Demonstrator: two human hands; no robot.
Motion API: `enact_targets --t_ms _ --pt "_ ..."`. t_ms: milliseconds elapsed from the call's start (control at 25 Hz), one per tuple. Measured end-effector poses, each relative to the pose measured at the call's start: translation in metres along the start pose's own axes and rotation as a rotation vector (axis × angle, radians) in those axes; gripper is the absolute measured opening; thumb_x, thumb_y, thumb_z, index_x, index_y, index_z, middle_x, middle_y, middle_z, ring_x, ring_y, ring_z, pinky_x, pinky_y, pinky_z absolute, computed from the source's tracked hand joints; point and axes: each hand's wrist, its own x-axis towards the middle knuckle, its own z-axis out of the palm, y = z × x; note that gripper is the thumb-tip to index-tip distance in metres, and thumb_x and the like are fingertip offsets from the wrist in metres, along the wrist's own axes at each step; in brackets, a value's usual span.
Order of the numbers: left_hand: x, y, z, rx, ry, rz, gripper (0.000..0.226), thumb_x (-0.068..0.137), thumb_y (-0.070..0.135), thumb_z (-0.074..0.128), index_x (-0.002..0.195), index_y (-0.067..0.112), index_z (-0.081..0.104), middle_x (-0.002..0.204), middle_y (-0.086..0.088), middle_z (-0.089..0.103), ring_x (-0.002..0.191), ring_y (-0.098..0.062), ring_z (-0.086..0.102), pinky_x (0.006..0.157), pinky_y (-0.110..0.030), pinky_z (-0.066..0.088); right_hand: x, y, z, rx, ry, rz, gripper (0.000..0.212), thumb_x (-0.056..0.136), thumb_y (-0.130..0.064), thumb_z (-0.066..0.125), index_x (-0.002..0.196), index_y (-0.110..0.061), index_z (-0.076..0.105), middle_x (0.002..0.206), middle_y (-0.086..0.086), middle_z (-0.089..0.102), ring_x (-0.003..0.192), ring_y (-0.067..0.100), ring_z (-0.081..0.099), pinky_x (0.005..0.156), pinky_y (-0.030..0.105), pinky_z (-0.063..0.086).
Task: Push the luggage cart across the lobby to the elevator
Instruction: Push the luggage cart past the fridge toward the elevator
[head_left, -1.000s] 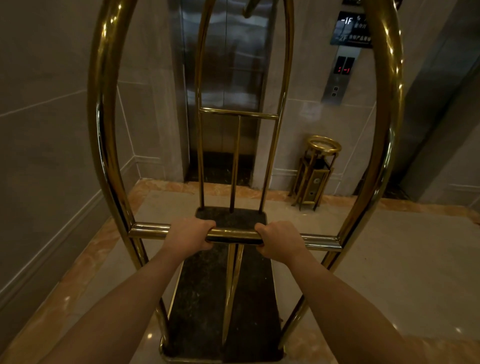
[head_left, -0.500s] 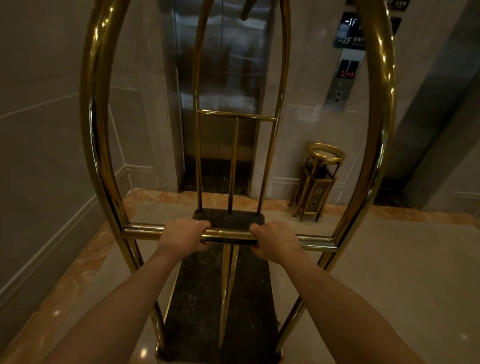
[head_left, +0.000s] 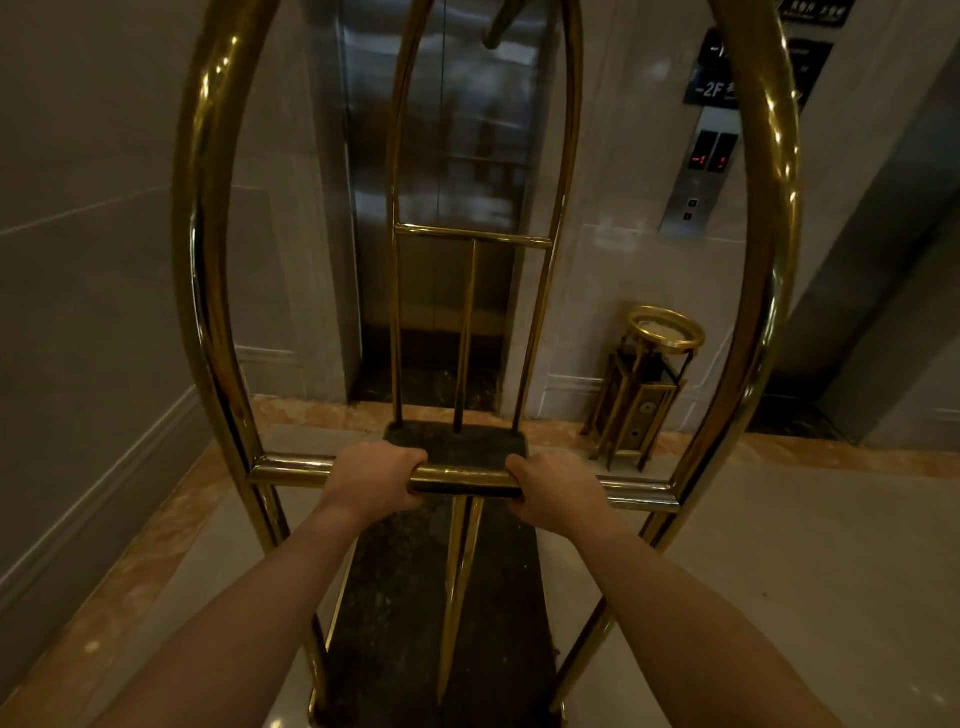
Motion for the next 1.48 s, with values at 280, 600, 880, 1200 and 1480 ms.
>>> enact_targets --t_ms 280,600,880,1200,1480 --pt "0.054 -0.019 -0.001 0.019 -0.039 0.055 0.018 0.085 0.042 0.064 0.099 0.031 0.062 0.087 0.008 0.067 0.079 -0.012 0.064 0.071 -0.030 0.054 0.052 0.027 0.009 -0.024 0.029 0.017 0.025 0.086 -0.039 0.062 0.107 -0.026 0.056 0.089 -0.002 0.067 0.075 0.017 0.062 0.070 0.034 0.054" --pt "0.106 -0.038 0.003 -0.001 -0.072 0.052 0.018 0.086 0.038 0.065 0.101 0.029 0.062 0.088 0.007 0.065 0.080 -0.011 0.063 0.070 -0.027 0.050 0.102 0.049 0.015 -0.059 0.031 0.034 0.025 0.084 -0.039 0.063 0.104 -0.025 0.057 0.083 -0.003 0.065 0.067 0.017 0.062 0.064 0.037 0.057" --pt "0.150 -0.046 0.009 0.050 -0.084 -0.035 0.020 0.083 0.041 0.067 0.100 0.033 0.063 0.093 0.008 0.067 0.086 -0.013 0.063 0.074 -0.031 0.050 0.135 0.075 0.015 -0.049 0.047 -0.008 0.028 0.088 -0.038 0.061 0.111 -0.023 0.054 0.085 0.000 0.064 0.070 0.019 0.060 0.060 0.032 0.049" --pt "0.183 -0.047 0.014 0.088 -0.069 -0.064 0.020 0.084 0.040 0.066 0.102 0.033 0.062 0.097 0.007 0.067 0.090 -0.015 0.063 0.078 -0.032 0.049 0.161 0.096 0.013 -0.055 0.046 -0.023 0.029 0.089 -0.038 0.060 0.112 -0.022 0.054 0.089 0.000 0.063 0.076 0.019 0.060 0.061 0.031 0.040" --pt "0.200 -0.050 0.018 0.100 -0.050 -0.079 0.022 0.083 0.041 0.068 0.102 0.033 0.063 0.095 0.008 0.067 0.088 -0.013 0.064 0.076 -0.031 0.050 0.176 0.108 0.017 -0.067 0.046 -0.030 0.030 0.090 -0.038 0.060 0.114 -0.022 0.052 0.080 -0.002 0.054 0.068 0.017 0.053 0.060 0.031 0.042"
